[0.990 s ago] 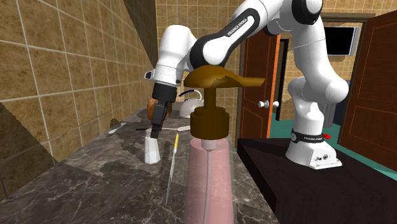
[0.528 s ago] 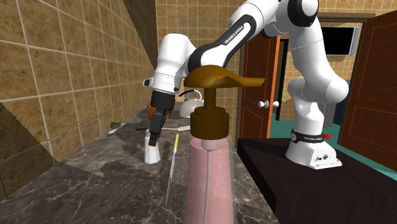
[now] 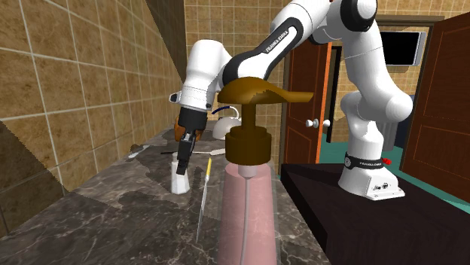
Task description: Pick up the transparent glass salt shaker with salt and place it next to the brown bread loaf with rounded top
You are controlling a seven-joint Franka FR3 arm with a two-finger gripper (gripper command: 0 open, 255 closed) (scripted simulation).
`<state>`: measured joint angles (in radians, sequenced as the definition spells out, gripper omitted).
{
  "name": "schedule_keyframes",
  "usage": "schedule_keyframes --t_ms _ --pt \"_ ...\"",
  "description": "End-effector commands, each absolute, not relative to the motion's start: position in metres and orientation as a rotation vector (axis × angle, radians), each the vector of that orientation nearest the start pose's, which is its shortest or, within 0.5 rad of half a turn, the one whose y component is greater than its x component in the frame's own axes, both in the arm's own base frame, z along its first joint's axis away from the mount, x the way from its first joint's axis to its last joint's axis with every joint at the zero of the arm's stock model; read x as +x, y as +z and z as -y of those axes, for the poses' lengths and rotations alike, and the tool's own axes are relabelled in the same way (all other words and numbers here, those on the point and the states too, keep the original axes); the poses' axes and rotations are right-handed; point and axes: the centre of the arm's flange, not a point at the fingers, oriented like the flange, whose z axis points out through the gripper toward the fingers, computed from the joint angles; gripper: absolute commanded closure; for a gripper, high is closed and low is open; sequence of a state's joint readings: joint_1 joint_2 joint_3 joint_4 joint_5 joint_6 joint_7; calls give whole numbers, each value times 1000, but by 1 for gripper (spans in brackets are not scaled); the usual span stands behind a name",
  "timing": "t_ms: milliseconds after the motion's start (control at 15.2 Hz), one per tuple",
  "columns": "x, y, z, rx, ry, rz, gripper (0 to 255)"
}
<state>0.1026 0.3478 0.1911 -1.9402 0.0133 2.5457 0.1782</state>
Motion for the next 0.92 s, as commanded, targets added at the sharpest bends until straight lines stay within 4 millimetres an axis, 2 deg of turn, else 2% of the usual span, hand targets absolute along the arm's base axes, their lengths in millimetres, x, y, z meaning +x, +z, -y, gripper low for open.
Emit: schedule_keyframes --t_ms 0,330,858 --pt "616 334 -179 -2986 -359 128 255" --pt "616 334 -179 -2986 -359 128 255" --pt "616 376 -179 -2986 -359 128 255"
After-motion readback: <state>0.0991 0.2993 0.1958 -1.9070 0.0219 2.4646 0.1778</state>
